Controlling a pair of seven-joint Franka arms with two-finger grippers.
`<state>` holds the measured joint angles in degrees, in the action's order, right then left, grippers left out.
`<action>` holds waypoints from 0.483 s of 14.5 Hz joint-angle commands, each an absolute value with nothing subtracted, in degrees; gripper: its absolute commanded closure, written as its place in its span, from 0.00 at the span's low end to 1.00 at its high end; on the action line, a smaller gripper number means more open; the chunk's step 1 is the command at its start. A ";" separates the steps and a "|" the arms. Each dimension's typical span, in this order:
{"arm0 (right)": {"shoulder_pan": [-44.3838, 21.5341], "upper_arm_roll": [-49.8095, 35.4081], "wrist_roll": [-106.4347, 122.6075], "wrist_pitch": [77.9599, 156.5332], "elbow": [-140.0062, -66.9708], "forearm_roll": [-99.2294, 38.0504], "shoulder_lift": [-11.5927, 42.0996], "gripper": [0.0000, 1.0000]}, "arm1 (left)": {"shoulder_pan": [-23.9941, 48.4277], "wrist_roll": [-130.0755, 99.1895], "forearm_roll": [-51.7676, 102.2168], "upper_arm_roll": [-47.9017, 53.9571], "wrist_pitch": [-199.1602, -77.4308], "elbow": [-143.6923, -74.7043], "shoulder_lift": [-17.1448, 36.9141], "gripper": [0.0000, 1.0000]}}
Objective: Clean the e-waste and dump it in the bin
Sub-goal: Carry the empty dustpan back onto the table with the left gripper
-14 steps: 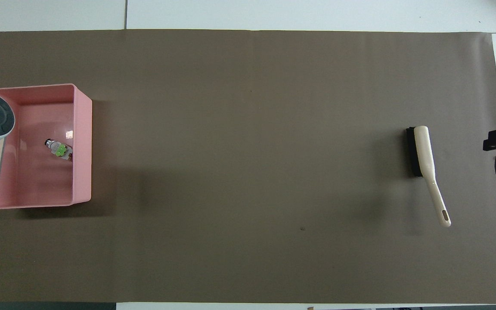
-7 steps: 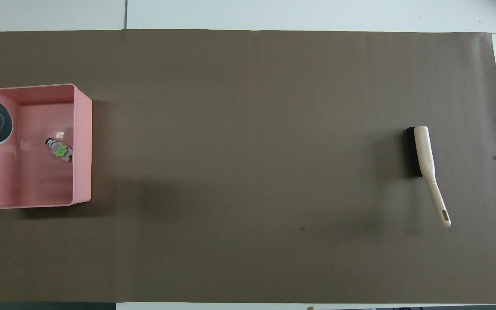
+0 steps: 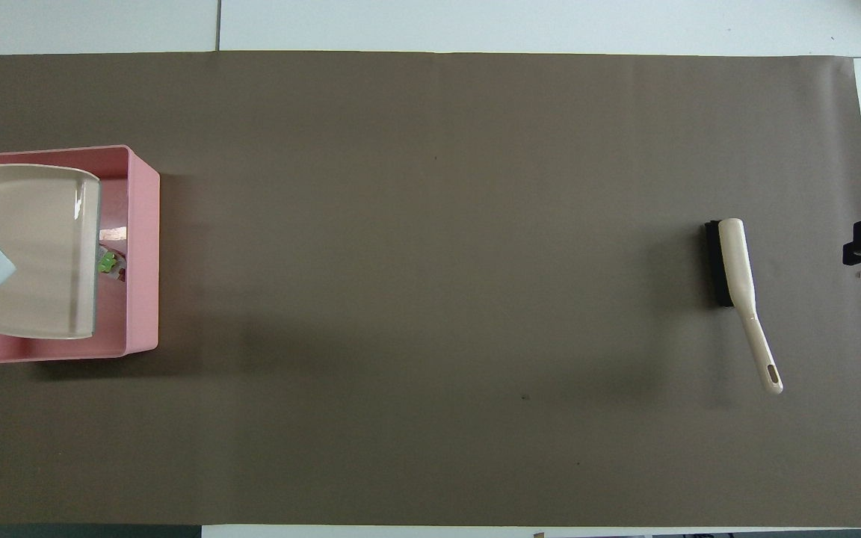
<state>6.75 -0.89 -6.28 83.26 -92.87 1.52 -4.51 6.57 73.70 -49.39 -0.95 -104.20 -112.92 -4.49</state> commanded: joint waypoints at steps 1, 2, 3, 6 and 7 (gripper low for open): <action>2.47 4.22 -6.15 82.97 -91.67 2.46 -3.78 0.00 | 9.04 74.71 -38.63 -1.49 -104.06 -112.50 -5.71 0.98; 2.20 4.31 -6.07 82.97 -91.67 2.46 -3.78 0.00 | 9.92 74.62 -35.54 -1.41 -104.06 -112.94 -5.71 0.98; 2.20 4.22 -6.06 82.97 -91.67 2.46 -3.87 0.00 | 11.85 74.53 -32.90 -1.49 -104.24 -113.20 -5.28 0.98; 2.20 4.13 -6.06 82.88 -91.76 2.46 -4.04 0.00 | 17.91 72.43 -26.56 -1.58 -105.29 -115.22 -4.05 0.99; 2.20 3.87 -6.06 82.88 -91.76 2.46 -4.04 0.00 | 20.10 69.55 -25.50 -1.58 -106.16 -116.01 -3.43 1.00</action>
